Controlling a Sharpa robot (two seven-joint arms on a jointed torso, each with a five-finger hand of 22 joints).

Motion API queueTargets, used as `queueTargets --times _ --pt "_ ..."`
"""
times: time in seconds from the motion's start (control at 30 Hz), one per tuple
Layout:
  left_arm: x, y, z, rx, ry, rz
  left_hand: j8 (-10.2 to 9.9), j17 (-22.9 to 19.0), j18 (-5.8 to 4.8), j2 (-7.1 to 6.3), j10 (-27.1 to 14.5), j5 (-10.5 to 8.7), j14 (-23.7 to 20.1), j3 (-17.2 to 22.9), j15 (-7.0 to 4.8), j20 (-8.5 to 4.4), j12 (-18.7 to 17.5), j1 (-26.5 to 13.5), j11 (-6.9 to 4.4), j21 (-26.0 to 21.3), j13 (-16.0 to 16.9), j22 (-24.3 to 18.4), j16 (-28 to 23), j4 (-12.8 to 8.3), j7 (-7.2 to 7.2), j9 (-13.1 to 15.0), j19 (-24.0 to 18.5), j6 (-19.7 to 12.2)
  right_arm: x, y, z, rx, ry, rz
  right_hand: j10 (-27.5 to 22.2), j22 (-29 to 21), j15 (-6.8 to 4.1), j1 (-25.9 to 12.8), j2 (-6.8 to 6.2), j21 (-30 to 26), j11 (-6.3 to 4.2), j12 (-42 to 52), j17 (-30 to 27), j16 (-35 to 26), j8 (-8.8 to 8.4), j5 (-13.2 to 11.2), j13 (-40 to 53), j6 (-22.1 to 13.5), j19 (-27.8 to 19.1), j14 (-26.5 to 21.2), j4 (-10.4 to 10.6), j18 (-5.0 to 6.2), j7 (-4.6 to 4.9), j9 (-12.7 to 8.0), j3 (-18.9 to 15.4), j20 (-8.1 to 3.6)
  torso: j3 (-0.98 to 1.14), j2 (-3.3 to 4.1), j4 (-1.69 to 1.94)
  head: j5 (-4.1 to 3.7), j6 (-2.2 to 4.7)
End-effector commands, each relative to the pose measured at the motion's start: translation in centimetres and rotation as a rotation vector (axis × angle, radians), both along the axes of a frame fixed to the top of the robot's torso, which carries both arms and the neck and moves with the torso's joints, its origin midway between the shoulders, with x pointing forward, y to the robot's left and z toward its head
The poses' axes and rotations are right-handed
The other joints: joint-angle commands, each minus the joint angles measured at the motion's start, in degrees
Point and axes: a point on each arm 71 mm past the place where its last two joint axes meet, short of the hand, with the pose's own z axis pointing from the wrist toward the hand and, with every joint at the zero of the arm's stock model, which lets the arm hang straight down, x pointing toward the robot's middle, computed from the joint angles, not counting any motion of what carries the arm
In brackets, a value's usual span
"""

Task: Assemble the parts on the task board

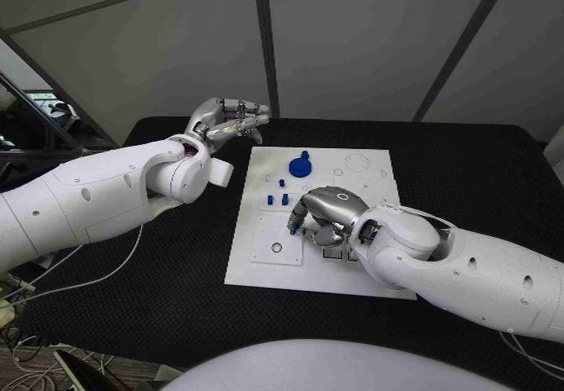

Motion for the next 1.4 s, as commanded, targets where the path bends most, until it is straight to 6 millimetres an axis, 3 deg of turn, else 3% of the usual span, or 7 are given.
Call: queueTargets --times 0.03,1.4 --pt "0.0 -0.2 0.1 -0.008 -0.002 -0.012 -0.31 -0.08 -1.13 -0.52 -0.47 -0.20 -0.39 0.04 0.10 0.22 0.12 -0.13 -0.04 -0.28 -0.07 -0.10 -0.36 -0.29 -0.05 -0.07 -0.34 -0.54 0.0 0.1 -0.1 -0.016 0.007 0.006 2.02 -0.04 0.00 -0.54 0.02 0.01 -1.76 -0.33 -0.08 0.01 -0.20 -0.25 0.09 0.12 -0.12 2.00 -0.29 -0.94 0.35 -0.09 -0.07 0.20 -0.03 -0.02 -0.01 0.08 -0.09" --pt "0.1 -0.4 0.1 -0.010 0.004 -0.020 -0.43 -0.15 -1.14 -0.56 -0.79 -0.21 -0.44 -0.06 0.20 0.30 0.17 -0.21 0.08 -0.34 -0.09 -0.13 -0.36 -0.34 0.08 -0.06 -0.38 -0.82 -0.1 1.2 -0.6 -0.121 -0.003 0.026 2.10 -0.21 0.08 -1.41 0.05 -0.11 -1.74 -0.67 -0.23 -0.05 -0.31 -0.31 0.22 0.28 -0.36 1.95 -0.39 -0.88 0.36 -0.07 -0.38 0.34 0.01 -0.05 0.01 0.30 -0.30"
